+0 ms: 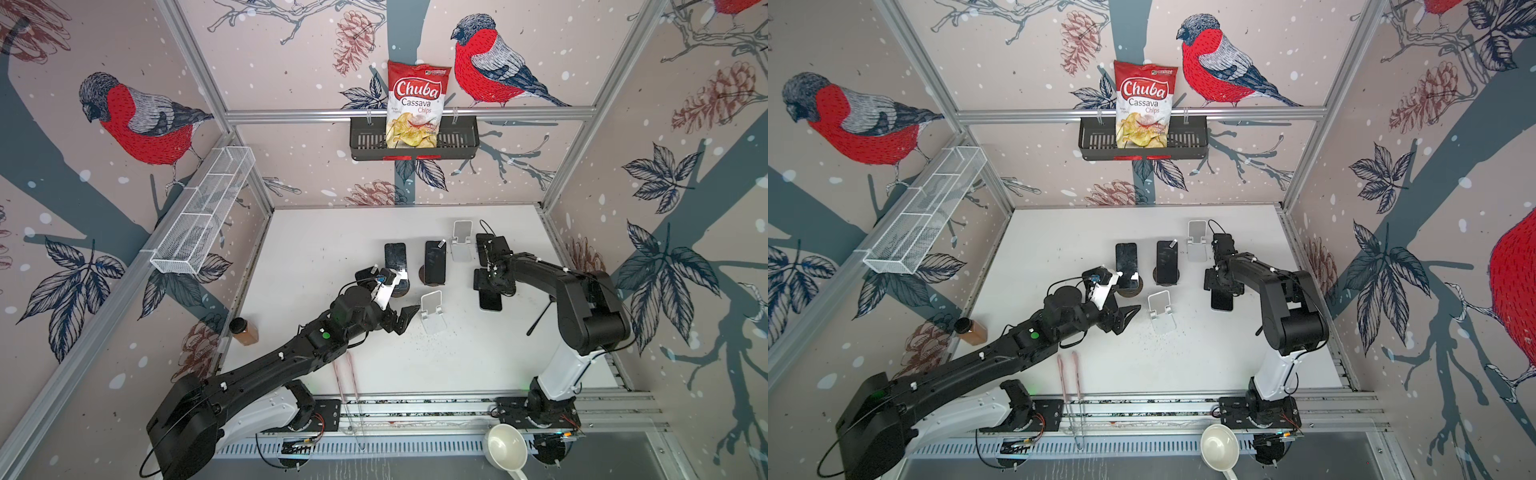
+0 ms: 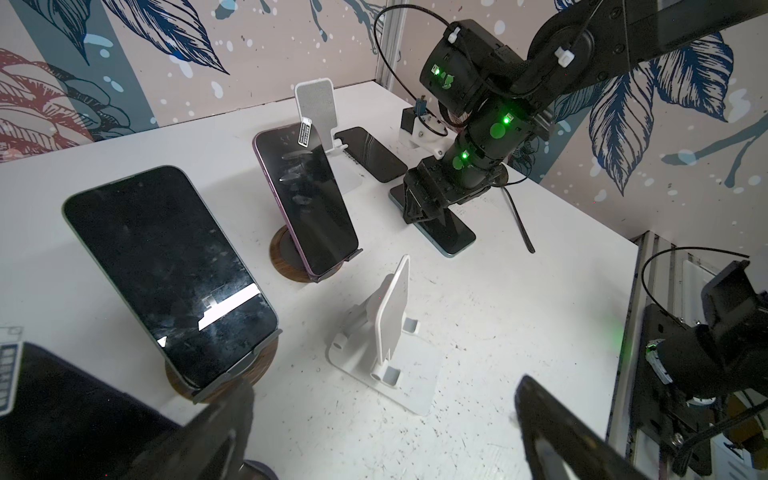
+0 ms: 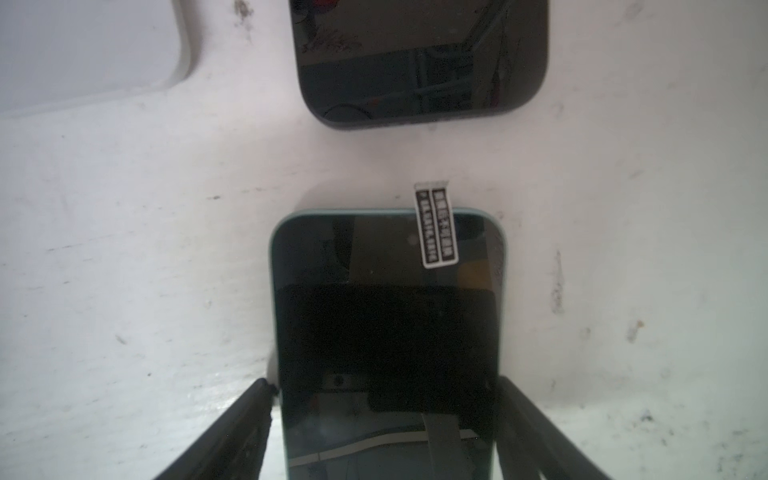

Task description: Remove the phone from the phone stand

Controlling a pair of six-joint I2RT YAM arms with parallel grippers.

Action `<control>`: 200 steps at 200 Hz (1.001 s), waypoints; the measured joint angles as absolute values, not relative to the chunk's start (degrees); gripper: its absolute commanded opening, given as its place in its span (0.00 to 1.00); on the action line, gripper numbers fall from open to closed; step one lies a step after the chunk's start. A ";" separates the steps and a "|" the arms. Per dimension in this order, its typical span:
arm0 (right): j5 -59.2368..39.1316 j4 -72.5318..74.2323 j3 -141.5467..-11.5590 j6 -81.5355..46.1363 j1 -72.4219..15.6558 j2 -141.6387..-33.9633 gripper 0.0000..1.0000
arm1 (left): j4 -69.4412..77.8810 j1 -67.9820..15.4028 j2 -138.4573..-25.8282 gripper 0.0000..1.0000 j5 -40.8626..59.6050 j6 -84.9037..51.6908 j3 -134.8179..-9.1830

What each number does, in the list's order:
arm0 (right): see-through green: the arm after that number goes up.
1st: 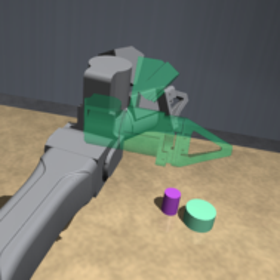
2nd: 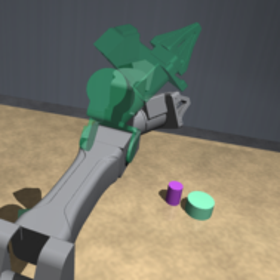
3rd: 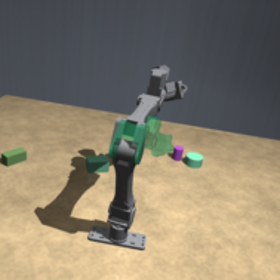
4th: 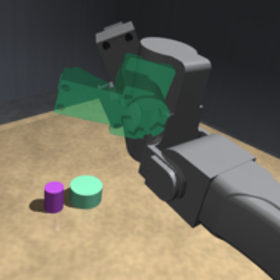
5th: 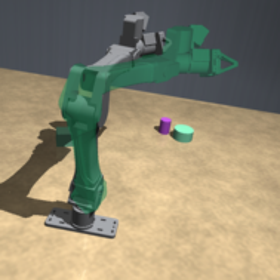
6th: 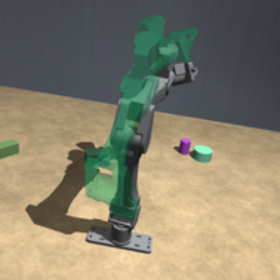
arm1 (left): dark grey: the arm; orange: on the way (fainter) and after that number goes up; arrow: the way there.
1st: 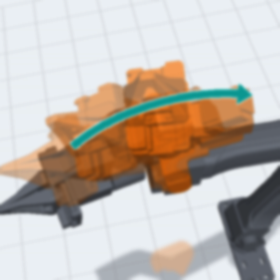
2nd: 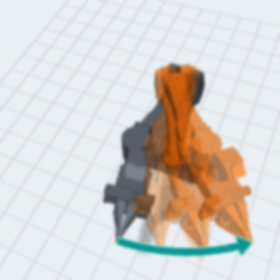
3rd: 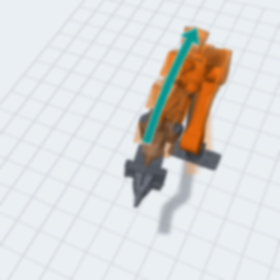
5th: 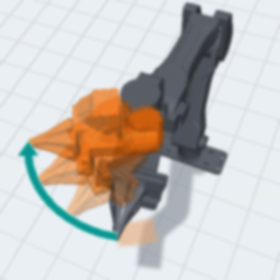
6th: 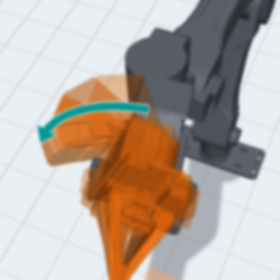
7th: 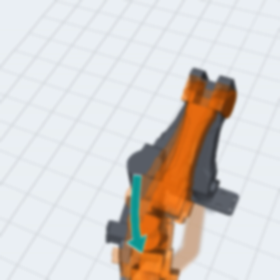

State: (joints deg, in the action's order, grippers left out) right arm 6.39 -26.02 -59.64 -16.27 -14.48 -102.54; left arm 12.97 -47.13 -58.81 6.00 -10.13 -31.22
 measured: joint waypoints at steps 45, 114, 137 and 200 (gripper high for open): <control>8.71 -26.24 -59.90 -16.62 -14.74 -102.72 0.82 | 12.97 -47.13 -58.78 0.97 5.98 -10.11 -31.20; 17.39 -26.61 -61.04 -16.97 -15.62 -103.63 0.81 | 12.95 -47.13 -59.64 0.97 5.98 -10.09 -31.38; 18.59 -26.76 -61.17 -16.93 -16.23 -103.88 0.83 | 12.95 -47.13 -60.45 0.97 5.98 -9.91 -32.29; 16.86 -29.17 -62.02 -16.43 -17.98 -100.86 0.84 | 12.67 -47.13 -62.74 0.97 5.91 -9.04 -34.76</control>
State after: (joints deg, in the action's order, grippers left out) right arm 16.86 -29.17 -62.02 -16.43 -17.98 -100.86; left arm 12.67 -47.13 -62.74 5.91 -9.04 -34.76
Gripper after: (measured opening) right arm 0.841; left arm 0.968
